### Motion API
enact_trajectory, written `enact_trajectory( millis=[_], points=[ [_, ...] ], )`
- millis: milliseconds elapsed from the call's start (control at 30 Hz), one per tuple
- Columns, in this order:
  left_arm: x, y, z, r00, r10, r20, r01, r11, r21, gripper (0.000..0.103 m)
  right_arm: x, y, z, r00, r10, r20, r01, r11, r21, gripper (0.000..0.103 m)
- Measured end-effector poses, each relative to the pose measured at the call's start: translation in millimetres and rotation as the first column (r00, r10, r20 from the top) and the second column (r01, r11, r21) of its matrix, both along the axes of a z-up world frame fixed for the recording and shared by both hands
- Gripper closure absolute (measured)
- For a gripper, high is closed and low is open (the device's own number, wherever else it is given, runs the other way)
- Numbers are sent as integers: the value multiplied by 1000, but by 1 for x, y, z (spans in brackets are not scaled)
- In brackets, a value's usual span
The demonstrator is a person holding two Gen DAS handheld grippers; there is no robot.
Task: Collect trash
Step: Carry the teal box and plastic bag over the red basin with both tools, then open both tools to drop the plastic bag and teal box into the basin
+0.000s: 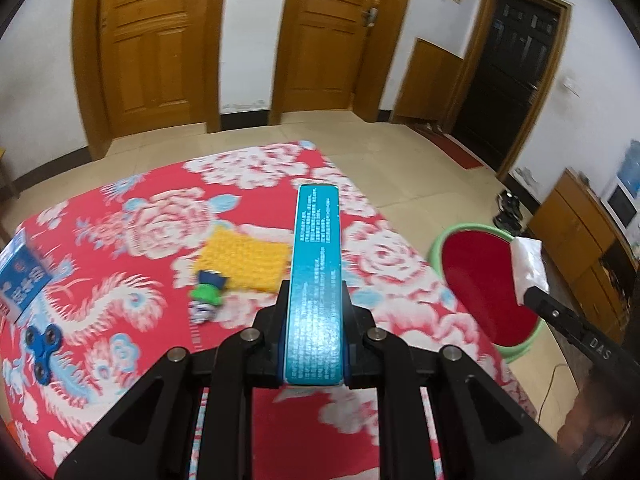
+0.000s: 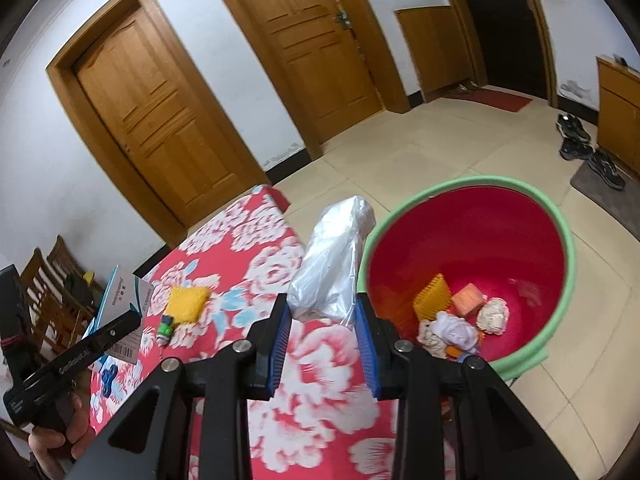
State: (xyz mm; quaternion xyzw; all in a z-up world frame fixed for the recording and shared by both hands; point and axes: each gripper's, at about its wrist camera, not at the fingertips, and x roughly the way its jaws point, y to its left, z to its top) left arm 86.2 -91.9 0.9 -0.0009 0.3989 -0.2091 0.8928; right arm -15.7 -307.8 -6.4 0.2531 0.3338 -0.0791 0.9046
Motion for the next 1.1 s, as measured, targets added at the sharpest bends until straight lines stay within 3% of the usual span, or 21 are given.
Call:
enact_trajectory(
  millis=[600, 1100],
  points=[
    [-12, -122, -14, 974, -224, -21, 225, 973, 57, 85, -23, -72, -31, 990, -140, -34, 142, 988, 65, 68],
    [-13, -186, -42, 941, -335, -51, 339, 936, 97, 85, -27, -106, -59, 977, -197, -87, 205, 974, 100, 66]
  ],
)
